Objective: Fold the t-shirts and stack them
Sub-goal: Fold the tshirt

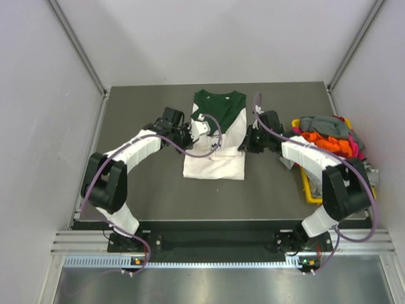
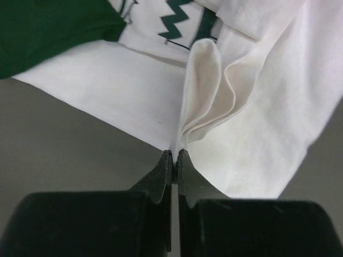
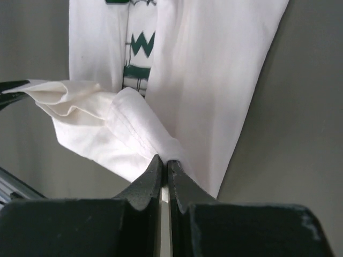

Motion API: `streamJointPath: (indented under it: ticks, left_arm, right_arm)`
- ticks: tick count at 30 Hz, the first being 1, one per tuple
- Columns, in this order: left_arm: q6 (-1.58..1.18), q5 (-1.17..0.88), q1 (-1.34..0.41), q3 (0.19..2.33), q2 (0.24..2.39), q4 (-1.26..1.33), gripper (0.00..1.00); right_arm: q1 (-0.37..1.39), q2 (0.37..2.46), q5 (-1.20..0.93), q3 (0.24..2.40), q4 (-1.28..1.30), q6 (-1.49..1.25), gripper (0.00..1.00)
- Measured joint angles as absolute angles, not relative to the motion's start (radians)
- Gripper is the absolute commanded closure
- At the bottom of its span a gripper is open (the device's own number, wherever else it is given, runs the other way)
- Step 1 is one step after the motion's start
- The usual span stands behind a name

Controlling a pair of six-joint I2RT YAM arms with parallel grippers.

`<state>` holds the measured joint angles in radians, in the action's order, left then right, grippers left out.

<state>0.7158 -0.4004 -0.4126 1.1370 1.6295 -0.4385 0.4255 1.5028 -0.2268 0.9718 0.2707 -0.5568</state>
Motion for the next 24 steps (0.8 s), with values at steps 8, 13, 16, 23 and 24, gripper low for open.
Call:
streamJointPath:
  ticks: [8,13,16,23,24]
  left_arm:
    - [0.65,-0.341,-0.368,1.316,1.839,-0.366,1.0]
    - [0.616,-0.318,-0.351,1.357,1.912,-0.33,1.0]
    - [0.601,-0.318,-0.344,1.378,1.949,-0.31,1.0]
    - [0.599,-0.321,-0.341,1.445,2.031,-0.285,0.68]
    - [0.596,-0.318,-0.341,1.446,2.037,-0.284,0.63]
  right_arm:
    - [0.341,1.705,-0.274,1.129,0.269,-0.473,1.0]
    - [0.322,1.811,-0.29,1.2,0.269,-0.454,1.0]
    - [0.306,1.858,-0.291,1.227,0.27,-0.452,1.0]
    - [0.26,1.913,-0.278,1.258,0.254,-0.451,0.57]
    - [0.254,1.92,-0.272,1.266,0.254,-0.447,0.53]
